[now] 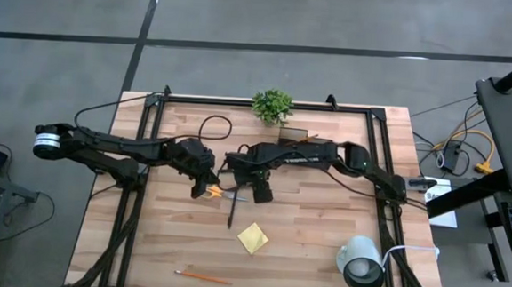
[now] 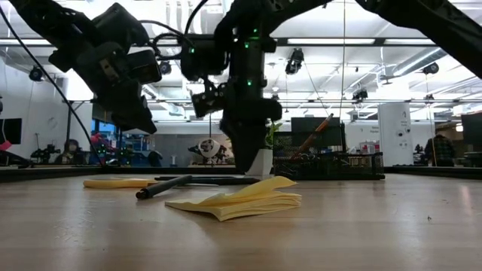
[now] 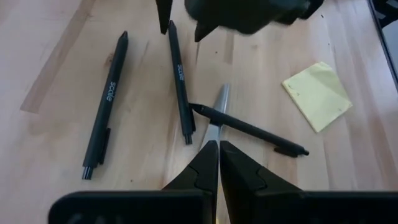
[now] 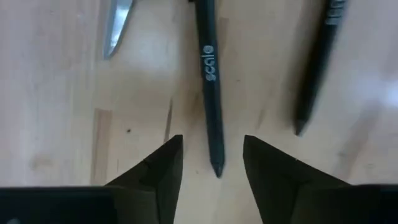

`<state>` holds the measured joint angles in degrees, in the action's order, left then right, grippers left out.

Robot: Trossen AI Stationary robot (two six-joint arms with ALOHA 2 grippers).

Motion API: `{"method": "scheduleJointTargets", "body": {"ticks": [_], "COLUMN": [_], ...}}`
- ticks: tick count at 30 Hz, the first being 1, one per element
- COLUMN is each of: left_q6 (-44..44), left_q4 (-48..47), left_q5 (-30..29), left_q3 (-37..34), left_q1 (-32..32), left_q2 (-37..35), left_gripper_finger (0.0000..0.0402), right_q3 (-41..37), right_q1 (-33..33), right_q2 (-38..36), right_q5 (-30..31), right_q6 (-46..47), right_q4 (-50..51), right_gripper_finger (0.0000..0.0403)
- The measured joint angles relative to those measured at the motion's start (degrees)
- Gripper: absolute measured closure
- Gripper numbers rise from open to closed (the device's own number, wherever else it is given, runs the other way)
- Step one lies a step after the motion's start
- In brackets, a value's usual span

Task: Pick and place office supplies into organizer
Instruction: Put the middle black pen into the desk organizer

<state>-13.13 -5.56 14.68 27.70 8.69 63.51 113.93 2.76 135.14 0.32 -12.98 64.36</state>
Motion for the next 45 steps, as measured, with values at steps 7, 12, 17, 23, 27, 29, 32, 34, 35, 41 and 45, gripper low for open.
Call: {"method": "scheduleJointTargets", "body": {"ticks": [7, 12, 17, 23, 27, 29, 32, 34, 35, 41, 45], "left_q6": [0.01, 0.02, 0.02, 0.02, -0.04, -0.01, 0.05, 0.45, 0.56, 0.57, 0.55], "left_q4": [0.09, 0.18, 0.44, 0.48, 0.43, 0.42, 0.48, -0.28, -0.62, -1.38, -1.33], "left_q5": [0.00, 0.00, 0.01, 0.00, -0.58, -1.74, -4.75, -8.27, -10.46, -16.68, -16.72], "left_q3": [0.00, 0.00, 0.00, 0.00, 0.00, 0.00, 0.00, 0.00, 0.00, 0.09, 0.38], "left_q1": [-0.02, -0.07, -0.07, -0.07, -0.07, -0.07, -0.09, -0.09, -0.07, -0.02, 0.32], "left_q2": [-0.02, -0.02, -0.02, -0.02, -1.00, -2.44, -5.31, -7.50, -8.54, -14.68, -16.99], "left_gripper_finger": [0.0401, 0.0401, 0.0401, 0.0402, 0.0401, 0.0401, 0.0401, 0.0401, 0.0401, 0.0402, 0.0401], "right_q3": [-0.42, -0.53, -0.59, -0.72, -0.83, -0.95, -0.80, -0.81, -0.83, -0.85, -0.88], "right_q1": [0.05, 0.20, 0.20, 0.22, 0.36, 0.43, 0.45, 0.39, 0.39, 0.24, 0.09], "right_q2": [2.29, 2.50, 2.50, 2.32, 1.56, 0.62, -1.22, -2.17, -2.64, -7.60, -10.77], "right_q5": [-0.26, -0.56, -0.55, -0.35, 1.05, 2.29, 3.44, 4.72, 5.56, 11.77, 16.00], "right_q6": [-2.09, -1.78, -1.92, 1.38, 5.09, 7.19, 10.16, 11.39, 11.81, 18.32, 21.39], "right_q4": [-0.50, -0.14, 0.00, -0.45, -4.87, -5.88, -7.25, -6.99, -7.07, -5.89, -4.40], "right_gripper_finger": [0.0280, 0.0334, 0.0382, 0.0386, 0.0387, 0.0388, 0.0388, 0.0389, 0.0389, 0.0389, 0.0389]}}
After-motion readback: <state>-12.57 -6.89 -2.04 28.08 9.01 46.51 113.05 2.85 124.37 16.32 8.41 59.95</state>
